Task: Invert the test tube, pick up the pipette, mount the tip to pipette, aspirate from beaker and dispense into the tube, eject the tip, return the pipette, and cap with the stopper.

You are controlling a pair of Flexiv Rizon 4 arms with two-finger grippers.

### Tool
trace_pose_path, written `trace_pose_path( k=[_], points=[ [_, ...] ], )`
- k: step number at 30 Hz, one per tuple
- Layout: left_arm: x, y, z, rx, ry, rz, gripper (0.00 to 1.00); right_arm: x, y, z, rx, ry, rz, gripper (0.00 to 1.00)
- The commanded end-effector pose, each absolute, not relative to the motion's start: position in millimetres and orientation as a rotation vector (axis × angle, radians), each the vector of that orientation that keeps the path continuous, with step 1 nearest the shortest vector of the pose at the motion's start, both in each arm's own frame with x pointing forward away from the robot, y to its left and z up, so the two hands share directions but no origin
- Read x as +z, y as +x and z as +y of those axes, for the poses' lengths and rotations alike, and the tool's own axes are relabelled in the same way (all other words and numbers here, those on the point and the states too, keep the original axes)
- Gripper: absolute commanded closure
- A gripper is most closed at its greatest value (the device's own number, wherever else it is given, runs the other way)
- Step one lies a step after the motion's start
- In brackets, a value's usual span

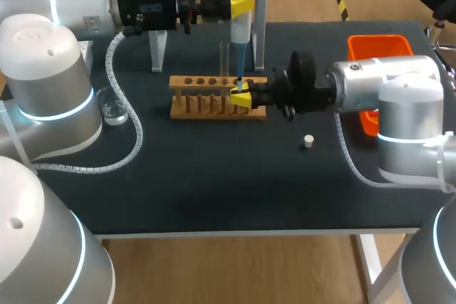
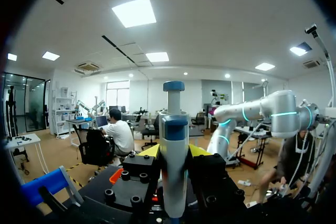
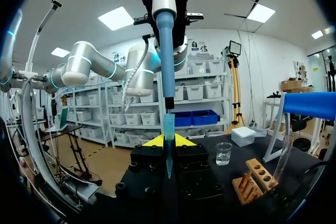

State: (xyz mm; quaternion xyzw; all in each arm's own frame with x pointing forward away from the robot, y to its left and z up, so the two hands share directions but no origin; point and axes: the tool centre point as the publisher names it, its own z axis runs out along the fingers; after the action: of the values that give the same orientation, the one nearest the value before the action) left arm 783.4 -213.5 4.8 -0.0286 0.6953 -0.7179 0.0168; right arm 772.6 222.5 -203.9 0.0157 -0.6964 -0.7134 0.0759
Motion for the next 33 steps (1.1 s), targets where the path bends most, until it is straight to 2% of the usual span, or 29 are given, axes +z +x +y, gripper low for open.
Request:
trace_pose_path(
  k=[1,33],
  points=[
    [5.0,783.5,-213.0,-2.234,-0.087,2.161,1.00,-202.3,772.3,220.5,-2.140,0.047,-2.088,1.00],
    [5.0,783.5,-213.0,-2.234,-0.087,2.161,1.00,-195.5,775.9,224.8,-2.139,0.059,-2.088,1.00]
  ],
)
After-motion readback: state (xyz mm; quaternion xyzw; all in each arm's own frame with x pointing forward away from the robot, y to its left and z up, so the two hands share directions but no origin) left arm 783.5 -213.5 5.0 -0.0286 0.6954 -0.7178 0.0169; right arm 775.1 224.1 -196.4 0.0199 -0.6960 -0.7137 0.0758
